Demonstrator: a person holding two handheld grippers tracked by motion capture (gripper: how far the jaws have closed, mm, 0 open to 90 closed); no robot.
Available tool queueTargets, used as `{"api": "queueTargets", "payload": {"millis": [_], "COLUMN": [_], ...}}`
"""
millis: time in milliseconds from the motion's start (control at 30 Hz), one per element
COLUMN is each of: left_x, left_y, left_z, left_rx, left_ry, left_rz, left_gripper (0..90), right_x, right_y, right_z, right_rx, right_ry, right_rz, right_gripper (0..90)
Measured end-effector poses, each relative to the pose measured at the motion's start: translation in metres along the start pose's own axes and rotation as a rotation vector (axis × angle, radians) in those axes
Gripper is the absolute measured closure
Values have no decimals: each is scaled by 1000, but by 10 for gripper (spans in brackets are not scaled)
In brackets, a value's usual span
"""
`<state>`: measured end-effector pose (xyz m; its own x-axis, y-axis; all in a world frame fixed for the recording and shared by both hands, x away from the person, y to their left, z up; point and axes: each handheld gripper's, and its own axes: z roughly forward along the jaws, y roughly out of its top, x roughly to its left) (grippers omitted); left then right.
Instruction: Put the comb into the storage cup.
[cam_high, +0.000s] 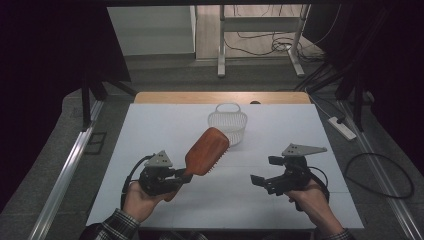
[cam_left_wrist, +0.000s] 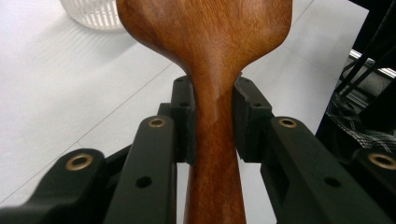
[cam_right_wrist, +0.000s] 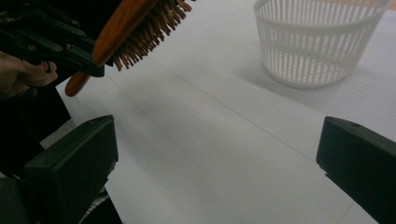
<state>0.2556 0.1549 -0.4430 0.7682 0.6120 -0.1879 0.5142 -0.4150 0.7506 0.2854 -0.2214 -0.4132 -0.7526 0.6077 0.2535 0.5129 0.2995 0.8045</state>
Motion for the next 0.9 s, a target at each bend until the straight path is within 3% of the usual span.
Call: {"api": "queueTargets", "payload": {"millis": [333,567,900], "left_x": [-1,-2,-5], "left_y": [3,5,9], "left_z": [3,7,11], "left_rx": [-9,-4,-3], "left_ry": [-21,-31,-44], "left_rz": [1,8,27], "left_gripper": [726,726,726], "right_x": [5,7,12], "right_y": [10,18,28], "right_z": [13,22,37], "right_rx": [7,-3,36], "right_ry": [6,25,55], "right_rz": [-20,-4,-20], "right_gripper": [0,0,0]}}
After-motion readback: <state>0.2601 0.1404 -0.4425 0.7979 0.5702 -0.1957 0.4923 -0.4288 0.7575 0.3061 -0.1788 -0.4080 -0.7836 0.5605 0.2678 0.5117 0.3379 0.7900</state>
